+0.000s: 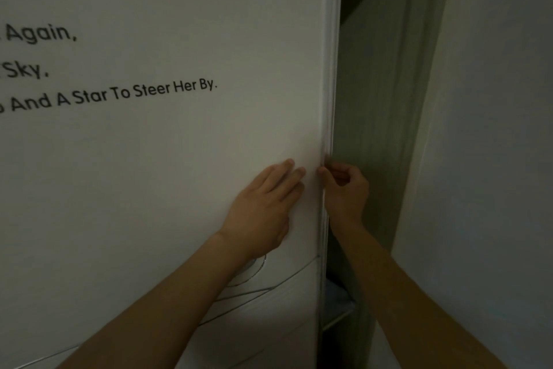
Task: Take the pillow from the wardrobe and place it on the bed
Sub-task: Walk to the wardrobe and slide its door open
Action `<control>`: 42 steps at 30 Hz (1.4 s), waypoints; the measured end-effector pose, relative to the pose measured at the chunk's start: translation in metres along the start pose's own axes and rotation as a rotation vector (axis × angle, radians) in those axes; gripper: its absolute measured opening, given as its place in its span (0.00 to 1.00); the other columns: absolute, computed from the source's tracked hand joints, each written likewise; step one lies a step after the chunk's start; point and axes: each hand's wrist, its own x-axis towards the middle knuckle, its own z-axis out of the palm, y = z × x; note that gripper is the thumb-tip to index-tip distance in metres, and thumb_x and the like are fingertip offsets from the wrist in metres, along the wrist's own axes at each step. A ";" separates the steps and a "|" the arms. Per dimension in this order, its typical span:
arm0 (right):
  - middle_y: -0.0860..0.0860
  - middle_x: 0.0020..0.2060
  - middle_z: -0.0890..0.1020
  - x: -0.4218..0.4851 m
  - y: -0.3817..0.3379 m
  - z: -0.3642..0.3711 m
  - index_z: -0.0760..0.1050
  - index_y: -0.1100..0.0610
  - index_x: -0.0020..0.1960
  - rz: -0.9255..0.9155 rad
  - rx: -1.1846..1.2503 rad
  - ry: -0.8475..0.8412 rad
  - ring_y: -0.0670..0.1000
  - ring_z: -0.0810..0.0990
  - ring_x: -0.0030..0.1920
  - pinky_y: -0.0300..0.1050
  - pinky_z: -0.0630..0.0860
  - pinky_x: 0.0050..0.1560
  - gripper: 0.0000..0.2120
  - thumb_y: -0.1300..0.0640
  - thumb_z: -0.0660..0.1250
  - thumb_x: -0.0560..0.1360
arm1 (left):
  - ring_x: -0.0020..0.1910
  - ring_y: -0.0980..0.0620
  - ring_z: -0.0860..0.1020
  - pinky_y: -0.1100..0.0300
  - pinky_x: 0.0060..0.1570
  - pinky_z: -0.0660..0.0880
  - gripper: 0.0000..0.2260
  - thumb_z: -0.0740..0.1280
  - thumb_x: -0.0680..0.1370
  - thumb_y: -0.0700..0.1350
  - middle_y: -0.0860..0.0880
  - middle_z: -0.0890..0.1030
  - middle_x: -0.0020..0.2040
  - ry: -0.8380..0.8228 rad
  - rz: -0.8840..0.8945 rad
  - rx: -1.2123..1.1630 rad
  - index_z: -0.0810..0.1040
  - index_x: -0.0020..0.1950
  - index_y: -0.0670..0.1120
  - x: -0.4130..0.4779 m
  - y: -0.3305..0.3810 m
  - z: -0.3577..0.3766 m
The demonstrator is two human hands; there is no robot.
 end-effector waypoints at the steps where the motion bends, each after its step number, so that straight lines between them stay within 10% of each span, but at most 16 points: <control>1: 0.53 0.45 0.84 -0.006 -0.001 0.003 0.79 0.60 0.53 -0.001 0.005 -0.008 0.46 0.81 0.43 0.30 0.77 0.42 0.11 0.60 0.74 0.72 | 0.77 0.41 0.57 0.48 0.77 0.49 0.30 0.63 0.71 0.51 0.45 0.64 0.77 -0.006 -0.006 0.005 0.70 0.72 0.44 -0.006 -0.002 -0.002; 20: 0.47 0.39 0.82 -0.108 -0.019 0.055 0.79 0.58 0.47 0.026 0.107 -0.212 0.36 0.80 0.36 0.30 0.77 0.38 0.07 0.55 0.72 0.74 | 0.69 0.45 0.68 0.52 0.68 0.60 0.33 0.64 0.72 0.49 0.46 0.72 0.70 0.104 -0.295 -0.127 0.61 0.77 0.44 -0.105 -0.030 -0.043; 42: 0.51 0.37 0.84 -0.233 -0.073 0.130 0.80 0.53 0.42 -0.033 0.161 -0.569 0.49 0.83 0.39 0.44 0.81 0.42 0.04 0.61 0.71 0.75 | 0.59 0.47 0.71 0.54 0.53 0.70 0.31 0.64 0.74 0.48 0.47 0.74 0.62 0.141 -0.505 -0.095 0.62 0.76 0.50 -0.216 -0.101 -0.107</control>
